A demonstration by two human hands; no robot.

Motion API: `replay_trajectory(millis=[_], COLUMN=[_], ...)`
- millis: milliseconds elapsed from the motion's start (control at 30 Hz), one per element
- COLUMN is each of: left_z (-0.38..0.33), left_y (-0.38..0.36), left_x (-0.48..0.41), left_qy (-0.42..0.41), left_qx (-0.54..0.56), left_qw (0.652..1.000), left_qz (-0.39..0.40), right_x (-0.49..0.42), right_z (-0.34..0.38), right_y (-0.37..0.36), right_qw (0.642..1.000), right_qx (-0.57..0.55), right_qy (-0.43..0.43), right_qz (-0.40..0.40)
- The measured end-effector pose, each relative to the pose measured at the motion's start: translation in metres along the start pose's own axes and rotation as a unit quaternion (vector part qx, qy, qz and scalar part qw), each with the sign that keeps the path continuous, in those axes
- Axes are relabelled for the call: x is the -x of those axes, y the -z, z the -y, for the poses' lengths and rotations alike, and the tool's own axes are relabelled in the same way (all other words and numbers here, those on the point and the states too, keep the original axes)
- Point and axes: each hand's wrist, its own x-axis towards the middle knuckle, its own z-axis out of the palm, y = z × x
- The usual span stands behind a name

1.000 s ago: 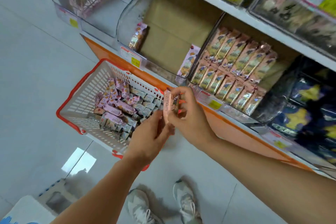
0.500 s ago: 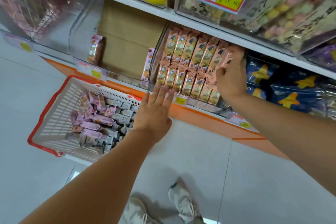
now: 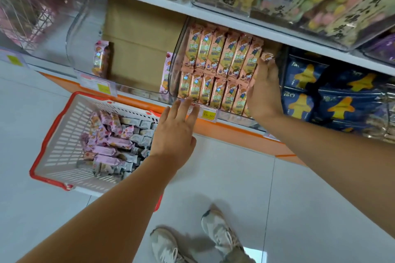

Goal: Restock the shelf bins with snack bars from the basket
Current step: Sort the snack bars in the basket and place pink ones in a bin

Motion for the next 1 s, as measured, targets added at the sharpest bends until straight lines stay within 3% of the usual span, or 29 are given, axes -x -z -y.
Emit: replay_trajectory(millis=[233, 400, 633, 1000], left_z=[-0.010, -0.034, -0.068, -0.093], left_y=[0.009, 0.014, 0.017, 0.014], left_x=[-0.006, -0.020, -0.058, -0.106], left_qy=[-0.020, -0.069, -0.119, -0.115], left_qx=[0.002, 0.051, 0.079, 0.048], left_qw=[0.999, 0.994, 0.990, 0.992], left_qz=[-0.033, -0.071, -0.021, 0.016], right_x=[0.036, 0.060, 0.074, 0.073], right_z=[-0.018, -0.041, -0.058, -0.071], right_y=[0.017, 0.016, 0.009, -0.004], right_qw=[0.987, 0.994, 0.996, 0.993], right_qx=[0.034, 0.060, -0.026, -0.026], right_qy=[0.129, 0.073, 0.084, 0.114], right_qz=[-0.087, -0.048, 0.011, -0.012])
